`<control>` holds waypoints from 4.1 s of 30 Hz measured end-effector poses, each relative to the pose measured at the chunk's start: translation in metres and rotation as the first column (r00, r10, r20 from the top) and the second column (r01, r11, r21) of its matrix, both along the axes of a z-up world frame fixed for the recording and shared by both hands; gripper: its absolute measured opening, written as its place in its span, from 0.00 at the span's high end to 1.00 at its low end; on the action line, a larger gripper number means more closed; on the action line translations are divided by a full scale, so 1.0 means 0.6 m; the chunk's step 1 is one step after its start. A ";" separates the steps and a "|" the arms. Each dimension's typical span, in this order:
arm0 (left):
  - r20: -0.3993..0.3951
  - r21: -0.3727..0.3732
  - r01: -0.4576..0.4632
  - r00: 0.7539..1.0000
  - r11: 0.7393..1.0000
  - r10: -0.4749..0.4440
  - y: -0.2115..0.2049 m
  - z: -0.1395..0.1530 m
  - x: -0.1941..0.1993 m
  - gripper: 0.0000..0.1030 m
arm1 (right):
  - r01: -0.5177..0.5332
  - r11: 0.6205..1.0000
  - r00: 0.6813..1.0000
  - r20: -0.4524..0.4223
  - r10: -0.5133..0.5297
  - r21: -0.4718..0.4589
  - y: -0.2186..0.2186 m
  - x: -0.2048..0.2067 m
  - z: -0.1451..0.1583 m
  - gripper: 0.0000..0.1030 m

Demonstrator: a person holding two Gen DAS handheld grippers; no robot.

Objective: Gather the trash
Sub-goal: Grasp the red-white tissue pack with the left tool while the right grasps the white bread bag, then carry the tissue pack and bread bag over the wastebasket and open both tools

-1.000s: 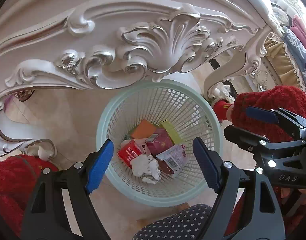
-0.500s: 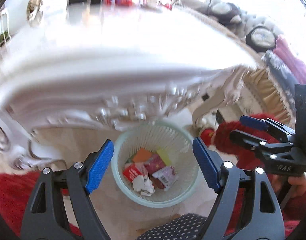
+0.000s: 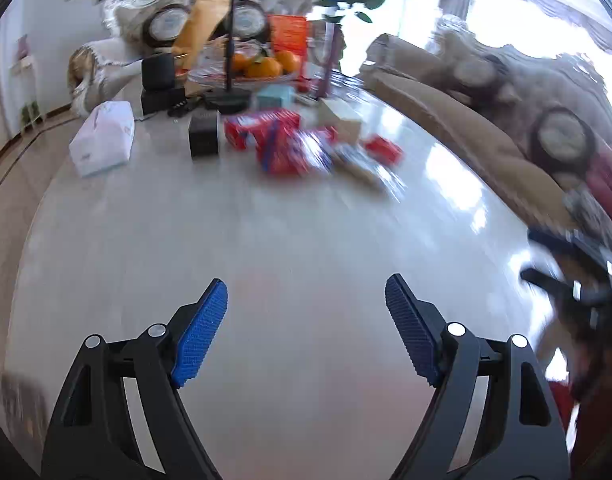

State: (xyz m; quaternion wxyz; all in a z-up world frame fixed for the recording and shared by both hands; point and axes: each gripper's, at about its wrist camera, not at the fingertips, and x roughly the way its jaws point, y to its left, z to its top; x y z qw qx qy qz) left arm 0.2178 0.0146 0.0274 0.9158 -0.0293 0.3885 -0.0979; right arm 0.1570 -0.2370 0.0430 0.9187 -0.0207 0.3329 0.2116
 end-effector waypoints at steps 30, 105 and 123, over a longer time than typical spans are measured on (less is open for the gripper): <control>-0.143 -0.013 -0.128 0.982 0.992 0.125 -0.052 -0.071 0.338 0.23 | -0.126 0.984 0.971 -0.217 0.096 -0.126 0.086 0.345 -0.101 0.29; -0.310 -0.027 0.202 0.930 0.979 -0.200 -0.043 -0.312 -0.380 0.30 | 0.075 0.997 0.886 -0.457 -0.082 -0.032 0.071 -0.289 -0.301 0.69; -0.258 0.064 0.178 0.953 0.982 -0.156 -0.037 -0.250 -0.390 0.30 | 0.102 0.988 0.918 -0.372 -0.137 -0.112 0.067 -0.311 -0.248 0.23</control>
